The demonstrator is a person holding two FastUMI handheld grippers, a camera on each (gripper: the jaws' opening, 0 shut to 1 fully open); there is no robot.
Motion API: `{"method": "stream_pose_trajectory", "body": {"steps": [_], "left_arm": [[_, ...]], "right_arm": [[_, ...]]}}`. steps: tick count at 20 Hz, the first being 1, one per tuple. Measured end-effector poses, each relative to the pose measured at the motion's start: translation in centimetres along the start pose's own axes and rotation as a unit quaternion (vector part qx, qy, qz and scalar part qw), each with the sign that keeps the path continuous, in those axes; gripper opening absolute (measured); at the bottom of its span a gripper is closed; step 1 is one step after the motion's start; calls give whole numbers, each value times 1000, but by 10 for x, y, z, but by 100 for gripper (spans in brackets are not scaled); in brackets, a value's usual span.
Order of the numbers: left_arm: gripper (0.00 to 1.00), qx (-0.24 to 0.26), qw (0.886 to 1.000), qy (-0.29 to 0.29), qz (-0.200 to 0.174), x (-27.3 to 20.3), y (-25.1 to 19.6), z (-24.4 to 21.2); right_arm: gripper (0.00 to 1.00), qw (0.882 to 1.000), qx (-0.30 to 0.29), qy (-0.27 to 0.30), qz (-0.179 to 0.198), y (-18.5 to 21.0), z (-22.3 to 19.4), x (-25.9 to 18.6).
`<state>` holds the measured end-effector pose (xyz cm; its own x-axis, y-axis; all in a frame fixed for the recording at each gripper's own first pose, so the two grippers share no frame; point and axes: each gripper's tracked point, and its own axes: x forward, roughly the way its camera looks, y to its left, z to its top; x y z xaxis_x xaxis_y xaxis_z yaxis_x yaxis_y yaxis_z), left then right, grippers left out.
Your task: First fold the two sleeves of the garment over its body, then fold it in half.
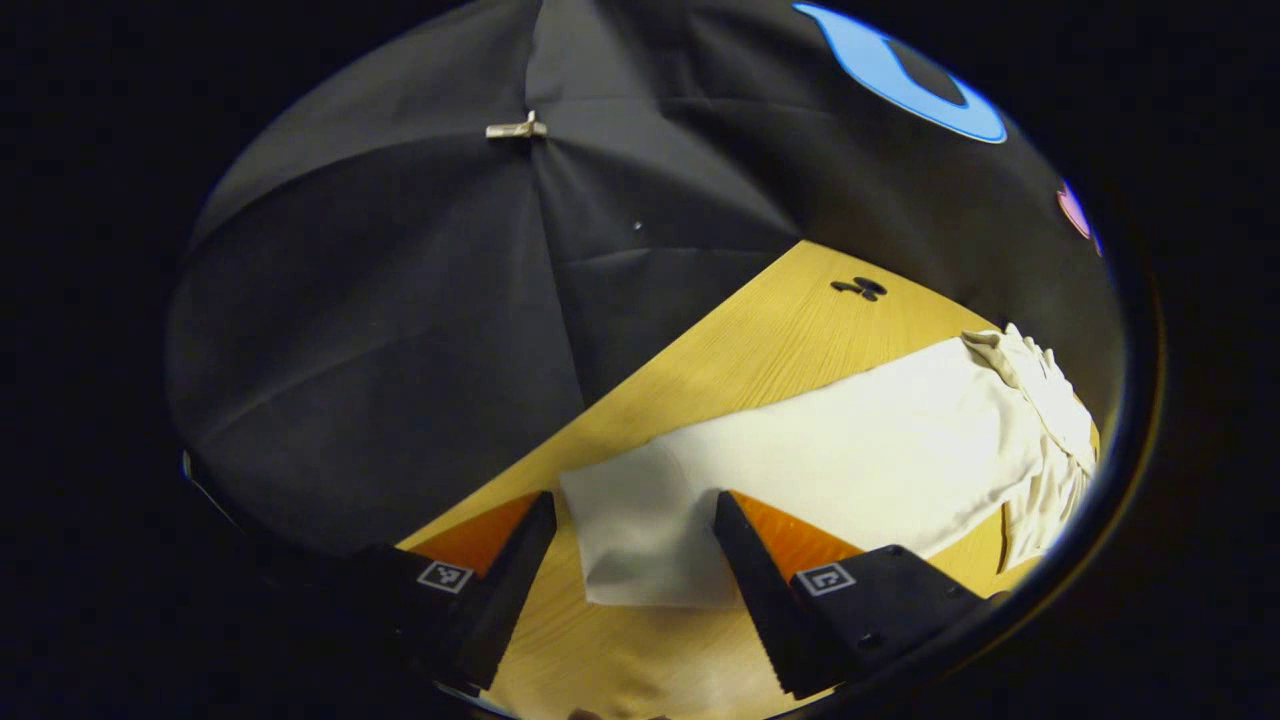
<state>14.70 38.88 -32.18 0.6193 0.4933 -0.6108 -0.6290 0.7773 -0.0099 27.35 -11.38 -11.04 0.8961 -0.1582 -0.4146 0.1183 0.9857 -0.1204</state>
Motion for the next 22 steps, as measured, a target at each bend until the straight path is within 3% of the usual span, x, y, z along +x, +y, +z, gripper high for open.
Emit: {"method": "stream_pose_trajectory", "body": {"steps": [1,2,3,6,10,11,13,16,18,22], "left_arm": [[100,6,1000,-6,-2,3,-1,3],[89,5,1000,-2,-4,3,-4,1],[94,3,1000,-5,-5,5,-5,4],[86,20,1000,3,-24,4,-12,2],[35,34,998,20,-48,4,-30,4],[32,34,998,24,-44,6,-30,4],[8,10,999,30,-38,4,-33,6],[7,-71,993,63,-67,-1,-42,7],[6,-69,994,76,-41,0,-30,8],[6,-84,994,45,-60,-9,-51,47]], "right_arm": [[98,1000,0,-2,-7,-9,-1,-5],[98,1000,-1,-4,-13,-17,-3,-9],[98,1000,-2,-4,-17,-23,-6,-14],[98,1000,6,4,-23,-34,-19,-19],[98,999,18,17,-21,-37,-33,-18],[98,999,19,20,-19,-36,-36,-17],[99,999,19,25,-16,-35,-41,-15],[99,999,22,27,-16,-36,-43,-12],[99,999,28,27,-14,-38,-44,-12],[99,999,25,25,-17,-47,-47,-14]]}}
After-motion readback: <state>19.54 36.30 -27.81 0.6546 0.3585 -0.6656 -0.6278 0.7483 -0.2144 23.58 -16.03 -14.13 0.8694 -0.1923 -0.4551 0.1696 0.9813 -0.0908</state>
